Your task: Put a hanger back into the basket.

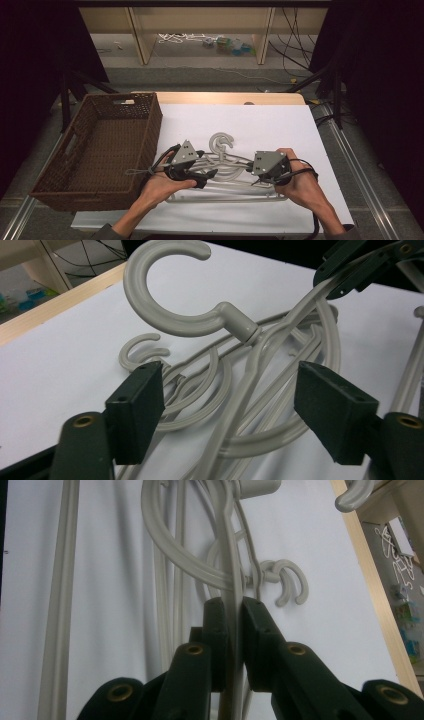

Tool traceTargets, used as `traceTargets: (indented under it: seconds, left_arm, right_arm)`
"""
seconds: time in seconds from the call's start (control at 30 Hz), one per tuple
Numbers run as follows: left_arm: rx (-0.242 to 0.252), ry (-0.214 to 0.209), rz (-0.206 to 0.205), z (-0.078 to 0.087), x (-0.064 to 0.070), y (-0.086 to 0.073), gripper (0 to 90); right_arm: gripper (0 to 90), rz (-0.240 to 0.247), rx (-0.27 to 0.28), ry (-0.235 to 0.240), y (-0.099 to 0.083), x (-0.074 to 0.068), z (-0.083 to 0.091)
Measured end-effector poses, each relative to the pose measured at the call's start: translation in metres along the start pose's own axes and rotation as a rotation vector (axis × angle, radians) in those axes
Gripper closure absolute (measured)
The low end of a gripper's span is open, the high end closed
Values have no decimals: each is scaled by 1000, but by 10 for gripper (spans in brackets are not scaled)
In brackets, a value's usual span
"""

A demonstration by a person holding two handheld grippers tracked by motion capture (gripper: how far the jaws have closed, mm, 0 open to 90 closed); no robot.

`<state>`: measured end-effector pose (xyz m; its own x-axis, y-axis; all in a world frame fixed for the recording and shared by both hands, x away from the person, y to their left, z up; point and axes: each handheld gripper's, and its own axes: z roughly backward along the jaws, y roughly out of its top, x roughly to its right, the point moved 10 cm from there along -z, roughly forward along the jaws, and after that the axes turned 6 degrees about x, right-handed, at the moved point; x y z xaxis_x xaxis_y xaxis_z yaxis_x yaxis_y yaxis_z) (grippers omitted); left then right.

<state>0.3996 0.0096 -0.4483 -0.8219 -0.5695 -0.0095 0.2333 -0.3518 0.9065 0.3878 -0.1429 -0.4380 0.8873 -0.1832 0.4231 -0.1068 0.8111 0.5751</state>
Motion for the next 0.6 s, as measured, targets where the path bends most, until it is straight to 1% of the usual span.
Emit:
traceTargets:
  seconds: [0.03,0.07,0.1,0.13,0.17,0.2,0.23,0.27,0.3,0.33,0.37,0.4,0.43,0.47,0.5,0.53,0.57,0.6]
  left_arm:
    - [-8,-6,7,0,0,-1,300]
    - [-7,-21,15,-2,1,-1,312]
    - [-13,-23,19,-2,1,-2,345]
    - [-17,-33,24,-3,3,-3,366]
    - [-33,-33,9,-3,2,-5,373]
    - [-37,-38,11,-4,3,-6,396]
    - [-49,-41,-14,-3,3,-7,423]
    - [-47,-42,-9,-4,4,-8,441]
    - [-68,-47,-24,-4,4,-10,470]
    - [-79,-59,-19,-4,5,-11,492]
    - [-80,-62,-10,-6,6,-13,509]
    - [-87,-74,-8,-7,8,-14,544]
    - [-100,-80,-30,-7,7,-16,593]
    - [-111,-83,-42,-7,7,-17,659]
    - [-117,-79,-59,-7,6,-18,696]
    - [-128,-98,-57,-7,8,-19,711]
    - [-125,-100,-57,-8,9,-19,721]
    - [-139,-104,-79,-7,8,-20,729]
  right_arm:
    - [822,6,1,7,1,-1,-1]
    - [822,6,-1,8,1,-2,-1]
    - [822,7,0,13,2,-3,-1]
    - [822,8,0,15,3,-4,-2]
    - [822,13,0,9,3,-3,-2]
    - [822,13,1,12,3,-3,-2]
    - [822,16,2,15,4,-4,-2]
    - [822,18,2,15,4,-4,-2]
    - [821,14,3,22,4,-5,-2]
    - [822,20,5,19,5,-4,-2]
    - [822,21,6,18,5,-4,-2]
    - [822,24,7,23,5,-5,-3]
    - [822,22,5,23,5,-6,-3]
    - [822,23,6,24,5,-6,-3]
    - [822,28,6,23,5,-6,-4]
    - [821,25,7,27,5,-7,-4]
    - [821,31,3,34,5,-9,-4]
    - [821,39,4,28,5,-8,-5]
